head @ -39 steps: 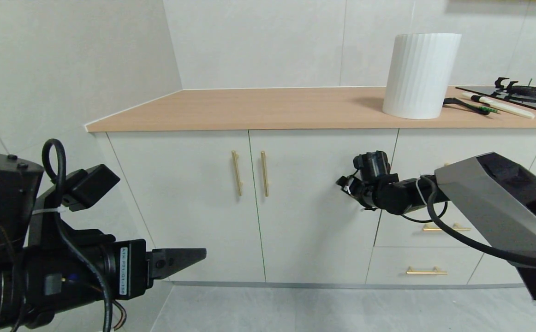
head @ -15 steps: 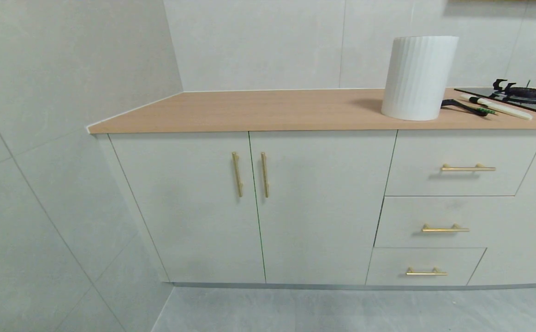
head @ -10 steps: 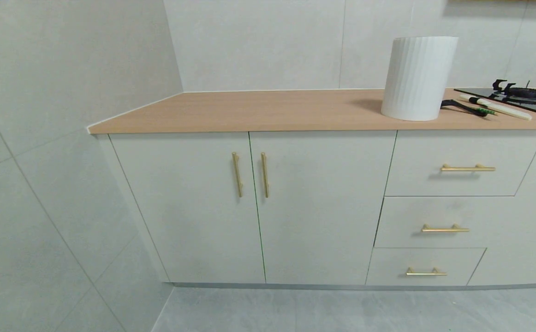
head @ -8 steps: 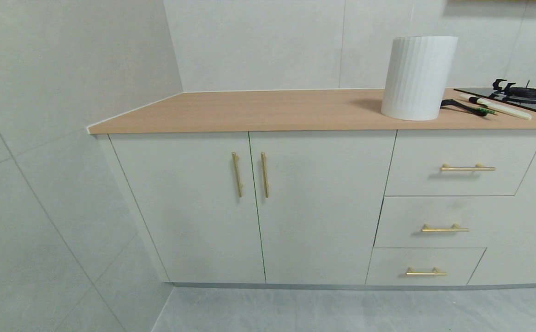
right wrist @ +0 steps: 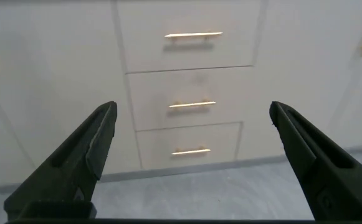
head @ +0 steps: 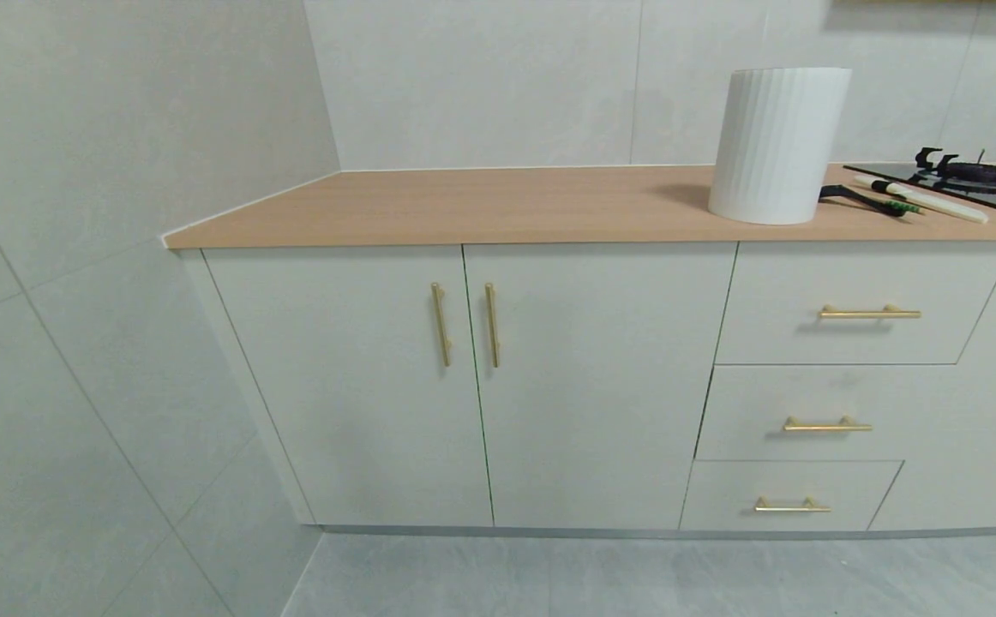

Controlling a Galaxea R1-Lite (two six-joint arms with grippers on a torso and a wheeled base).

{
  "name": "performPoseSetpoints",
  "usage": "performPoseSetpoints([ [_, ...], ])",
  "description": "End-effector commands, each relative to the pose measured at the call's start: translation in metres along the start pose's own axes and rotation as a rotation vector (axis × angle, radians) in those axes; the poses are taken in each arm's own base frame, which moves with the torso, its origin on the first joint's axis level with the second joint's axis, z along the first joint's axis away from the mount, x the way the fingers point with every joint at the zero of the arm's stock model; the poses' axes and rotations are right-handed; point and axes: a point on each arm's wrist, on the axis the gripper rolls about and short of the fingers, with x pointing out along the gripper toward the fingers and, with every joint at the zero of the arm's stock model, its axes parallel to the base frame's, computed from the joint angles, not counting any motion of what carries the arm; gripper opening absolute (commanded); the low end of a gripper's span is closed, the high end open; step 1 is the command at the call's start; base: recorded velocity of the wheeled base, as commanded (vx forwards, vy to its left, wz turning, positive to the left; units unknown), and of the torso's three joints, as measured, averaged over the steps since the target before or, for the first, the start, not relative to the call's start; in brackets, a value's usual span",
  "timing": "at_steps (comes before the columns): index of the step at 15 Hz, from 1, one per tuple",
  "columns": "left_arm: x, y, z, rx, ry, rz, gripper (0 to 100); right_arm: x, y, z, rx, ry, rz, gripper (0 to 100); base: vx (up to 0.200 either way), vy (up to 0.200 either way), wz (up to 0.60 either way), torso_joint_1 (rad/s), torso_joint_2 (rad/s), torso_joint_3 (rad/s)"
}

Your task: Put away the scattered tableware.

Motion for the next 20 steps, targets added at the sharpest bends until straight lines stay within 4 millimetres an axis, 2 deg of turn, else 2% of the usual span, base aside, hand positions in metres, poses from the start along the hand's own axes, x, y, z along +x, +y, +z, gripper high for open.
performPoseSetpoints([
  [1,0.013,-0.002,-0.021,-0.002,-0.022,0.007,100,0.007,0.003,-0.03,-0.023,-0.01,0.058,100,0.0,0.0,0.0,0.0,0.0,0.0],
  [4,0.029,-0.004,-0.04,-0.002,-0.102,0.002,100,0.007,0.003,-0.033,-0.017,0.014,0.074,100,0.0,0.0,0.0,0.0,0.0,0.0],
  [5,0.034,-0.005,-0.055,0.005,-0.08,0.0,100,0.007,0.005,-0.035,-0.016,0.031,0.142,100,0.0,0.0,0.0,0.0,0.0,0.0],
  [7,0.035,-0.005,-0.062,0.015,-0.024,-0.001,100,0.006,0.006,-0.039,-0.023,0.07,0.187,100,0.0,0.0,0.0,0.0,0.0,0.0],
  [10,0.035,-0.007,-0.068,0.008,0.03,-0.077,100,0.006,0.006,-0.039,-0.022,0.067,0.187,100,0.0,0.0,0.0,0.0,0.0,0.0],
  [20,0.035,-0.007,-0.067,-0.016,0.028,-0.08,100,0.006,0.006,-0.039,-0.004,0.069,0.189,100,0.0,0.0,0.0,0.0,0.0,0.0],
])
